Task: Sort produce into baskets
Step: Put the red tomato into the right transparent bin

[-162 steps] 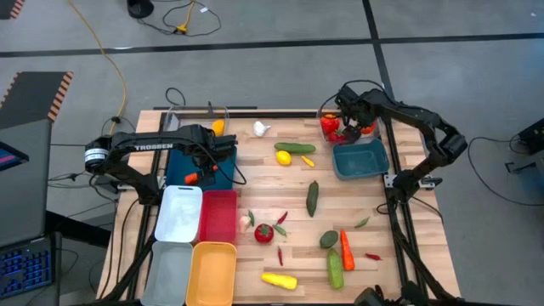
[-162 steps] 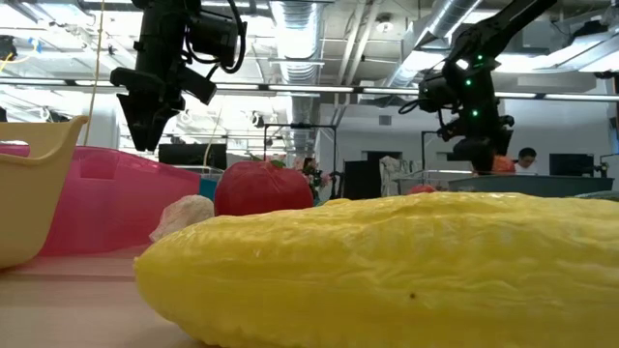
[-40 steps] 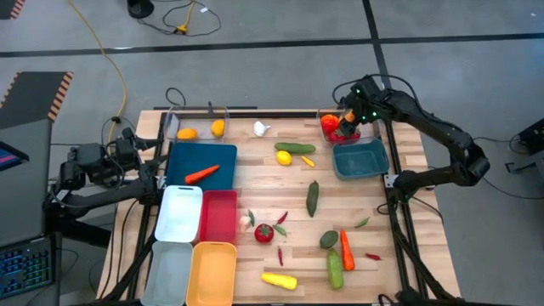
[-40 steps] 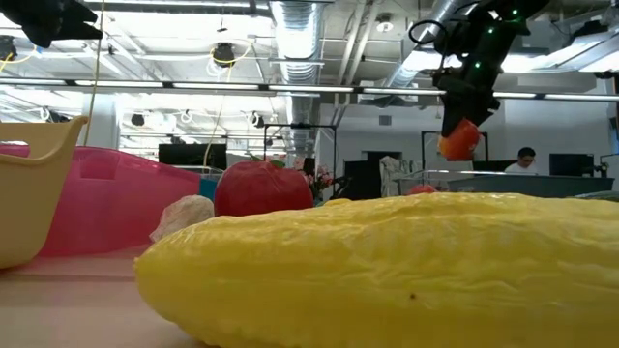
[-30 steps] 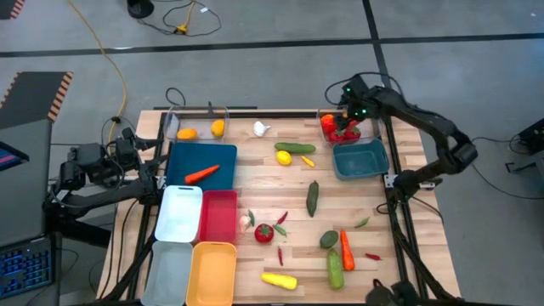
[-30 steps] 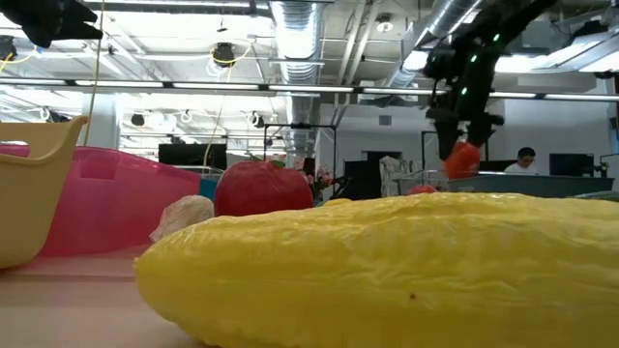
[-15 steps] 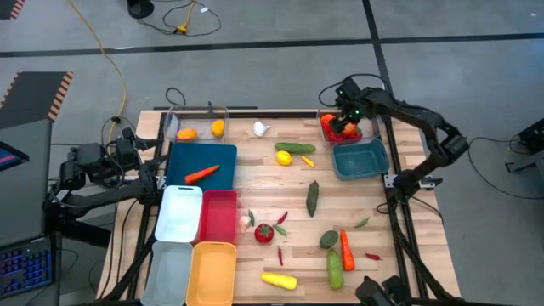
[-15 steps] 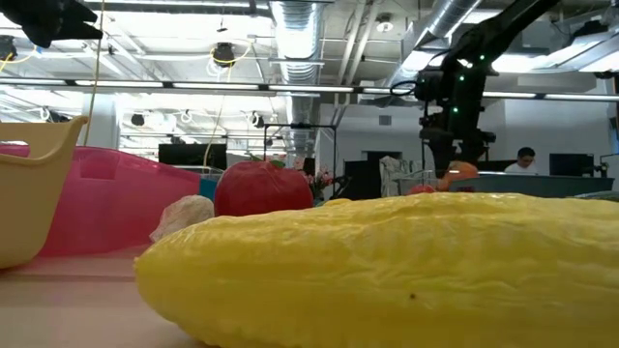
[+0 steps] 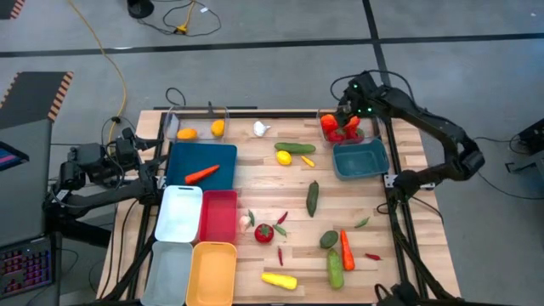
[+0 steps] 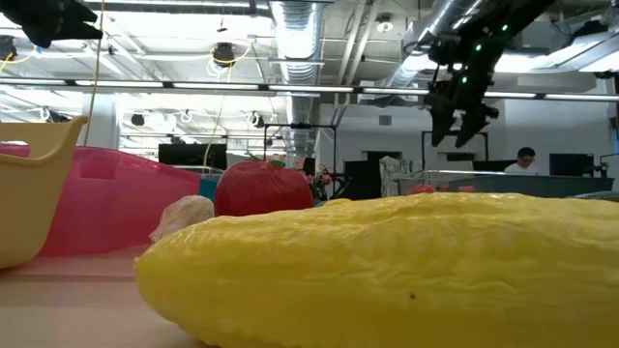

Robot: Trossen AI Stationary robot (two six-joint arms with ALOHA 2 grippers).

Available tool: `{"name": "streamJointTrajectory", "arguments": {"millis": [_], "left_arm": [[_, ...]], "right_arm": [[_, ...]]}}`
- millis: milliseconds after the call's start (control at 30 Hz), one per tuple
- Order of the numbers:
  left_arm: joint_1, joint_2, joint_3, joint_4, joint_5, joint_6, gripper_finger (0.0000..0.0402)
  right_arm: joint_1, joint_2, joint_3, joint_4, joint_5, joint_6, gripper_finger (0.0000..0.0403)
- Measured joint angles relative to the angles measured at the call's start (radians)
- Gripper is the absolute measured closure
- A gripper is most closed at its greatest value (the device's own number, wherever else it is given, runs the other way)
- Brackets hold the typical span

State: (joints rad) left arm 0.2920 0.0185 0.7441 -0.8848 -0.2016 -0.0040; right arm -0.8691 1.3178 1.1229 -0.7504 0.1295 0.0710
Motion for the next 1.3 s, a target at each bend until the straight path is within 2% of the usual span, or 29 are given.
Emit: {"name": "streamJointTrajectory", "arguments": {"millis": [167, 333, 533, 767, 1033, 1300], "left_arm": [[0.000, 0.000, 0.000, 0.000, 0.000, 0.000, 0.0157], [0.000, 0.000, 0.000, 0.000, 0.000, 0.000, 0.0157], [0.000, 0.000, 0.000, 0.000, 0.000, 0.000, 0.0157], [0.000, 0.000, 0.000, 0.000, 0.000, 0.000, 0.0157], [0.000, 0.000, 0.000, 0.000, 0.000, -0.001, 0.0157], [0.000, 0.000, 0.000, 0.002, 0.001, 0.005, 0.0157]], "right_arm": [[0.102, -0.080, 0.000, 0.000, -0.001, 0.000, 0.0003], [0.270, -0.122, 0.000, 0.000, -0.001, 0.017, 0.0003], [0.479, -0.120, 0.000, 0.003, -0.004, 0.116, 0.0003], [0.672, -0.102, 0.000, 0.004, -0.004, 0.218, 0.0003], [0.838, -0.068, 0.000, 0.021, -0.004, 0.318, 0.0003], [0.938, 0.013, 0.000, 0.109, -0.003, 0.322, 0.0003]]}}
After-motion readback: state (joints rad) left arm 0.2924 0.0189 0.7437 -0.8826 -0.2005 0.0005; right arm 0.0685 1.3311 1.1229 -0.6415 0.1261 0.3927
